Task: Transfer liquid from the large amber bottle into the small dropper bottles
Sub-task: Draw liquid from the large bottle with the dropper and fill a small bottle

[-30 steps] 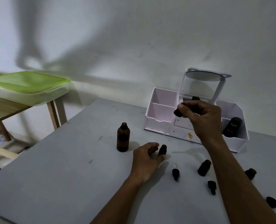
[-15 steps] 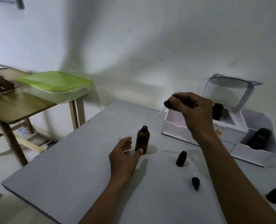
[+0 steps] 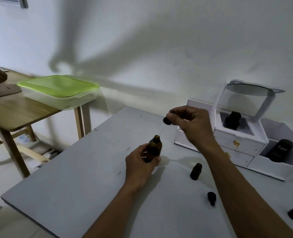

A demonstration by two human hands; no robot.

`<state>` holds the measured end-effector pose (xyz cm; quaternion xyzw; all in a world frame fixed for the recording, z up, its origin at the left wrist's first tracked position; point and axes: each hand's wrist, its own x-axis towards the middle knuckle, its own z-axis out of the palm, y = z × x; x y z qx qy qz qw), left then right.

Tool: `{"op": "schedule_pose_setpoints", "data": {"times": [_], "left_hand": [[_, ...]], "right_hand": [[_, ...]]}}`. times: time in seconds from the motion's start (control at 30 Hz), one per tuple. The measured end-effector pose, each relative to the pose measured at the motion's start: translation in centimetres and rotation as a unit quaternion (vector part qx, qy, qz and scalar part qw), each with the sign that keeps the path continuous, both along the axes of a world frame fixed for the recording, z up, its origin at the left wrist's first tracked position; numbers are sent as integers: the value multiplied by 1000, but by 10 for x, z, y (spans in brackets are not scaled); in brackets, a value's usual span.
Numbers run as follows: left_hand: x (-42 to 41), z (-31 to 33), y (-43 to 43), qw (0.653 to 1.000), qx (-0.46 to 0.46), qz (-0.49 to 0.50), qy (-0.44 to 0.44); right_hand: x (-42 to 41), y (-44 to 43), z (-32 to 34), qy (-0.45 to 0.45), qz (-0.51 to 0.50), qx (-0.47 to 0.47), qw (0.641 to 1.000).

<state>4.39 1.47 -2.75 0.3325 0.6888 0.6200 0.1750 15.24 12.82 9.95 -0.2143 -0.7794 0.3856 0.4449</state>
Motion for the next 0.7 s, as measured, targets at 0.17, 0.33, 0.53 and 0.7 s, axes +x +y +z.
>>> {"op": "schedule_pose_setpoints", "data": {"times": [0.17,0.33,0.53,0.7], "left_hand": [[-2,-2,2,1000,-4,7,12],[-2,-2,2,1000,-5,4,13],[-2,-2,1,1000,-16,9,24],[-2,-1,1,998,-33,16,53]], "right_hand": [[-14,-1,-19,-99,17,14,995],[-21,-1,-41,-136,-1,15,991],[-20,-1,-40,-134,-9,8,991],[-16,-7,-34,-147,-14,12,989]]}}
